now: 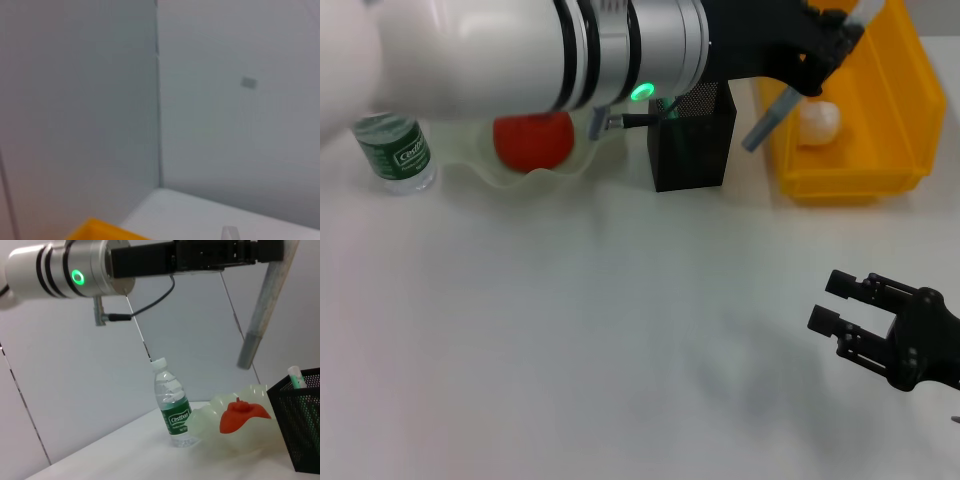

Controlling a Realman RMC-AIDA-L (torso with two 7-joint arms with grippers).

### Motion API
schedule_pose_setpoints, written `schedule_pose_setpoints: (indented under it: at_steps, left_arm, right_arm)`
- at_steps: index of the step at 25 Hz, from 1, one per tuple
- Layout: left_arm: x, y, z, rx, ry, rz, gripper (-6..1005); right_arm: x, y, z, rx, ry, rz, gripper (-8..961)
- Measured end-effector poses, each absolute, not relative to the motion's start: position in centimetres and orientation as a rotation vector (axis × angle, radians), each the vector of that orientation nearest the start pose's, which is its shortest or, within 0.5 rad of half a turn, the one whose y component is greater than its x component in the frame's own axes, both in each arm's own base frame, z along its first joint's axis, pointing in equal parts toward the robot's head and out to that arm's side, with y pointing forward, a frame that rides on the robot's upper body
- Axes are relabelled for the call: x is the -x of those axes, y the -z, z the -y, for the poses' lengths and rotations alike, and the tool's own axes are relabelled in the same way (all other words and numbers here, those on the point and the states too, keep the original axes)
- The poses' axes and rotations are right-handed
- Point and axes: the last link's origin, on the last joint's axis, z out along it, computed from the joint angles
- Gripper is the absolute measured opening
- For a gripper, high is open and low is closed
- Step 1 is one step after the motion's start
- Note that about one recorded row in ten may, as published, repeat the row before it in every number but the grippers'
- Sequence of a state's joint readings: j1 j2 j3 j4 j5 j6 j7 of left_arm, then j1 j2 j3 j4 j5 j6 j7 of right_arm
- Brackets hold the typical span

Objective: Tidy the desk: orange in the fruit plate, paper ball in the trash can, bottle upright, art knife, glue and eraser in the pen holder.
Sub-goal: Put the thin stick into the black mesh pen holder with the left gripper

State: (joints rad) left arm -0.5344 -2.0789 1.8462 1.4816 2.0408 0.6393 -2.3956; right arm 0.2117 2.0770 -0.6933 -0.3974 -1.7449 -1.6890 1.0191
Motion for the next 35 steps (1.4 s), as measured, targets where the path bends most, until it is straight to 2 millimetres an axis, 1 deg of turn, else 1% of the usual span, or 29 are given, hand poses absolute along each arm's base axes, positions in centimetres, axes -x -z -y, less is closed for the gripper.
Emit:
schedule_pose_setpoints:
  at_steps: [1,2,6,12,17,19,25,32,35]
  left_arm:
    - [2.9,5.8,-35.2,2.583,0.597,0.331,133]
    - [3.3,6.1,-35.3,2.524,0.633,0.316,133]
    - [3.9,6.9,-35.6,2.458,0.656,0.319,133]
    - [6.3,8.2,-37.1,2.288,0.659,0.347,132]
    - [7.1,8.5,-37.5,2.213,0.669,0.349,128]
    - [7.8,8.7,-37.8,2.158,0.692,0.378,126]
    - [8.6,9.2,-38.0,2.125,0.701,0.409,140]
    - [9.8,10.1,-37.7,2.08,0.723,0.421,156]
    - [9.9,10.3,-37.7,2.077,0.734,0.436,162]
  right_arm:
    - [-32.6,1.8,-21.5,2.457,-1.024,-0.736,574]
    - [-32.6,1.9,-21.5,2.457,-1.026,-0.74,574]
    - [-32.4,1.9,-21.7,2.461,-1.035,-0.758,574]
    - [-32.2,2.0,-21.9,2.462,-1.053,-0.788,574]
    - [-32.1,2.1,-22.0,2.463,-1.061,-0.798,574]
    - [-32.0,2.1,-22.1,2.464,-1.066,-0.808,574]
    - [-31.9,2.1,-22.2,2.469,-1.07,-0.813,574]
    - [-31.6,2.2,-22.4,2.48,-1.078,-0.808,574]
    - [-31.6,2.2,-22.4,2.481,-1.081,-0.807,574]
